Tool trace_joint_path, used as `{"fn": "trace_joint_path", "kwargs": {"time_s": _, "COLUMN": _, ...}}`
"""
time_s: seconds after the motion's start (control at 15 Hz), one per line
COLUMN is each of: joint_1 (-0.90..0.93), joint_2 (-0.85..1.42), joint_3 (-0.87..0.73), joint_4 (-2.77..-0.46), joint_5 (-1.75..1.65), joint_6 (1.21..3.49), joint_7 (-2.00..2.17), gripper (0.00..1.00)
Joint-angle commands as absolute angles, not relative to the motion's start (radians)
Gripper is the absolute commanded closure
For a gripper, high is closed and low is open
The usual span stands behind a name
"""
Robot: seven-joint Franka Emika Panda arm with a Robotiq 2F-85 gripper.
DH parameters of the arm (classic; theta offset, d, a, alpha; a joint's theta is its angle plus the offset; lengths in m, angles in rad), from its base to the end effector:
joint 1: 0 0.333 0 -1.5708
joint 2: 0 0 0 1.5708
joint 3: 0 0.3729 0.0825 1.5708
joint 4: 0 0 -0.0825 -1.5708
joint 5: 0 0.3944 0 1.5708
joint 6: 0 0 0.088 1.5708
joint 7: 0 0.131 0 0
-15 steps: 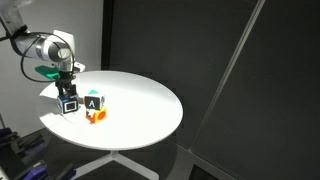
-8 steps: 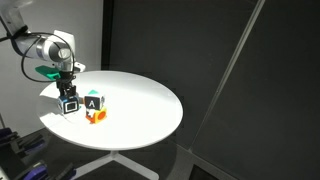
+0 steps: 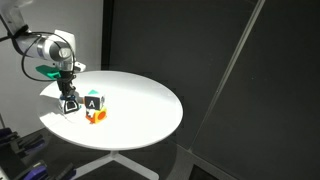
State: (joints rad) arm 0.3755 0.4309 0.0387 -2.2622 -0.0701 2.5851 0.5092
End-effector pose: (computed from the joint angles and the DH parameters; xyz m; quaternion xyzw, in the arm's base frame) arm 0.5026 0.2220 0.1782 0.9984 -0.0180 -0.0441 0.0317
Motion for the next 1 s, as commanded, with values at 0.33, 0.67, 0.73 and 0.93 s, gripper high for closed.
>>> {"fn": "trace_joint_path", "kwargs": {"time_s": 0.33, "joint_1": 0.362, "joint_2": 0.347, "joint_3": 0.054, "joint_4": -2.250, "joint_5": -0.045, "joint_6": 2.458, "joint_7": 0.539, "gripper": 0.95}}
{"fn": "trace_joint_path", "kwargs": {"time_s": 0.67, "joint_1": 0.334, "joint_2": 0.273, "joint_3": 0.073, "joint_4": -2.248, "joint_5": 0.018, "joint_6": 2.398, "joint_7": 0.569, "gripper": 0.95}}
{"fn": "trace_joint_path", "kwargs": {"time_s": 0.73, "joint_1": 0.327, "joint_2": 0.255, "joint_3": 0.075, "joint_4": -2.249, "joint_5": 0.036, "joint_6": 2.392, "joint_7": 0.577, "gripper": 0.95}}
{"fn": "trace_joint_path", "kwargs": {"time_s": 0.93, "joint_1": 0.303, "joint_2": 0.208, "joint_3": 0.080, "joint_4": -2.247, "joint_5": 0.082, "joint_6": 2.392, "joint_7": 0.605, "gripper": 0.95}}
